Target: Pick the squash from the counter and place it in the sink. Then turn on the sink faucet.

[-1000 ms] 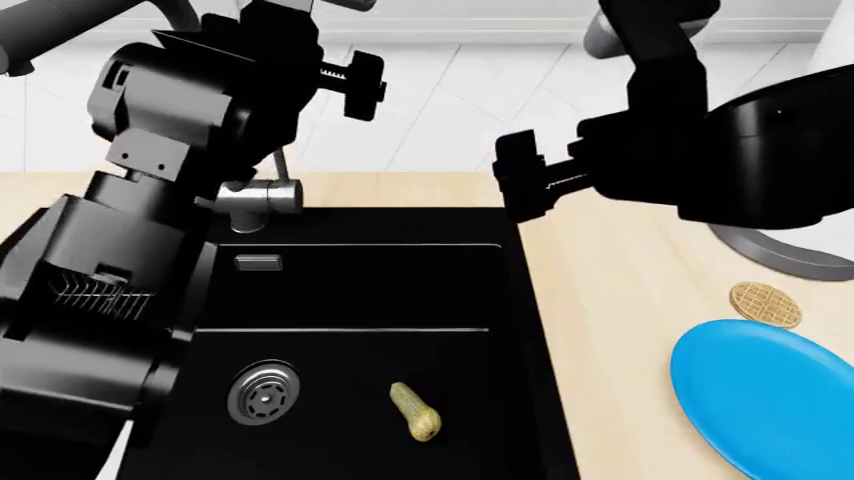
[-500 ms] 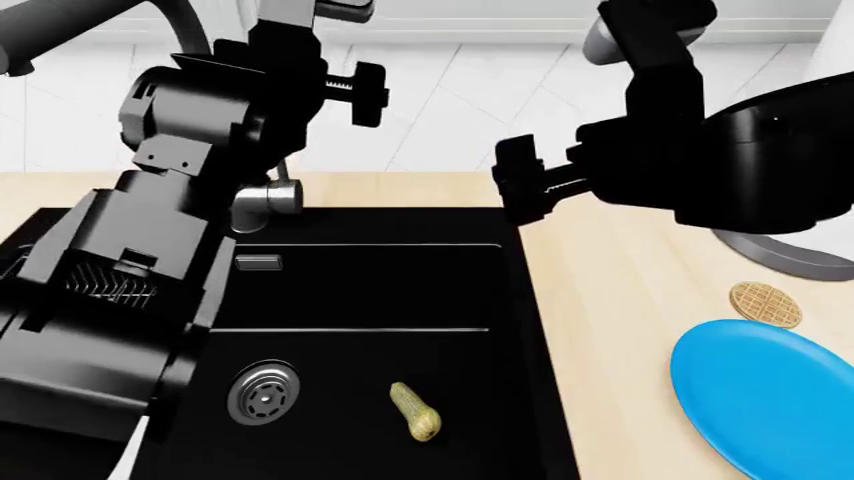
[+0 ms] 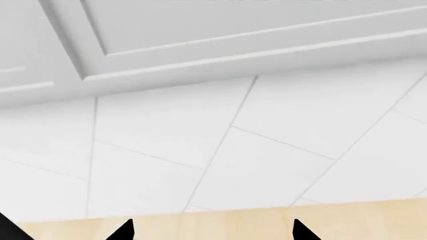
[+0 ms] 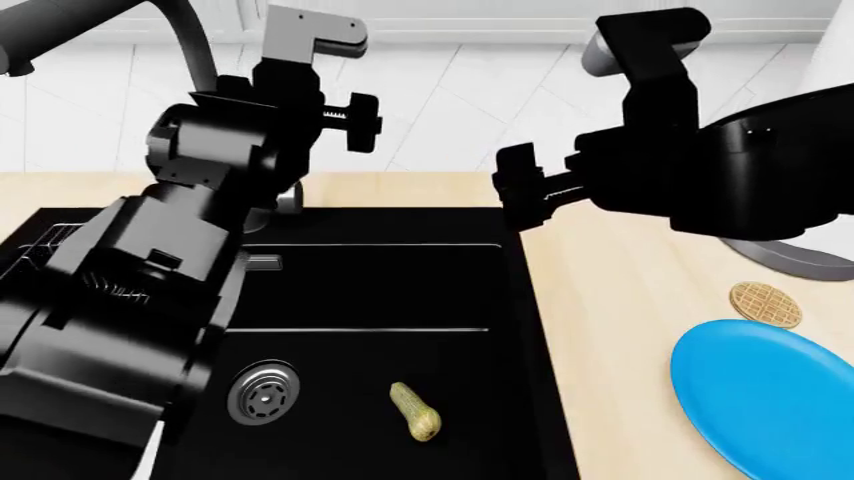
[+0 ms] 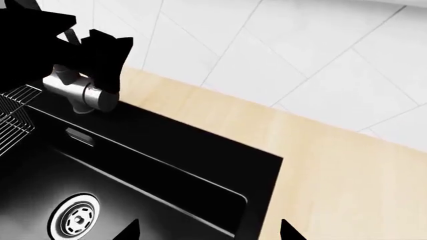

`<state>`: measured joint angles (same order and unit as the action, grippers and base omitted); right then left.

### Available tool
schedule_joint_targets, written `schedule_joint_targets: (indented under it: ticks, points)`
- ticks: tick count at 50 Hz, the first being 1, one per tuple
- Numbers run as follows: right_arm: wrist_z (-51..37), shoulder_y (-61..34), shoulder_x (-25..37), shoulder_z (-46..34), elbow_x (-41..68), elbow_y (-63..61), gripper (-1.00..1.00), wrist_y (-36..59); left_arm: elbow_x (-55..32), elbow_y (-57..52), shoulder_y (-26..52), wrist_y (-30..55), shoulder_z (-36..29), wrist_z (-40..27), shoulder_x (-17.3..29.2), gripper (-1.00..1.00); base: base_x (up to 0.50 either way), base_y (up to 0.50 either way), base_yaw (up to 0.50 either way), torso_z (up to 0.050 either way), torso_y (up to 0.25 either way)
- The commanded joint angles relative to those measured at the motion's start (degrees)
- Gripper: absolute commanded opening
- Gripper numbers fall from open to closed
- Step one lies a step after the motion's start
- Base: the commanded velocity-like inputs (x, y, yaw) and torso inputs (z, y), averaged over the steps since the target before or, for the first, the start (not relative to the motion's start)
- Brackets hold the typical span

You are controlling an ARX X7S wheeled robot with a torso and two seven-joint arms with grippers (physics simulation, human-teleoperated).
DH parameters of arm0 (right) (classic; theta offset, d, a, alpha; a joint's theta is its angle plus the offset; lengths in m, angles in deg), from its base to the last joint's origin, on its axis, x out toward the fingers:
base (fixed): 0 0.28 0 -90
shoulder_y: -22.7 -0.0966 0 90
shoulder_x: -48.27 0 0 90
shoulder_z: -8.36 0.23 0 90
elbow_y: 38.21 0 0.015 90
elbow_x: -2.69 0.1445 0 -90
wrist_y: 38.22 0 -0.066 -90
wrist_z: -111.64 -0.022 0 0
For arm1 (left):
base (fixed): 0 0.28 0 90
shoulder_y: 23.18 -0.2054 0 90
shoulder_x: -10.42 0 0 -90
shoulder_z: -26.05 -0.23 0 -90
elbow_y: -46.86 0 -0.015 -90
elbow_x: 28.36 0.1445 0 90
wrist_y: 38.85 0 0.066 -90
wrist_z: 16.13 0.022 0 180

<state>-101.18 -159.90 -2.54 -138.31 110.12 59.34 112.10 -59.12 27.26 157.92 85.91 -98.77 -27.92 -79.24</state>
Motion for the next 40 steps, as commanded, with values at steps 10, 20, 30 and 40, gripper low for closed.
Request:
schedule_joint_targets:
  ticks: [10,20,30,40]
  points:
    - [-0.11,0.35,0.25,-0.01,0.2,-0.26,1.0,-0.33,-5.84,4.35,-1.22,-2.74,-5.87,-1.32,-0.19,1.0,0.0,0.0,0.0,0.0,0.0]
    - [0.04,0.38,0.16,-0.12,0.0,-0.01,1.0,-0.44,-6.36,4.31,-1.77,-1.03,-6.36,-2.33,-0.19,1.0,0.0,0.0,0.0,0.0,0.0]
    - [0.48,0.59,0.16,-0.24,-0.42,0.21,1.0,-0.61,-9.64,-5.96,-4.4,4.9,-6.23,-3.81,2.49,1.0,0.0,0.0,0.0,0.0,0.0]
    - [0.51,0.9,0.25,-0.39,-0.69,0.31,1.0,-0.81,-11.45,-17.75,-6.2,6.92,-5.17,-7.09,5.85,1.0,0.0,0.0,0.0,0.0,0.0]
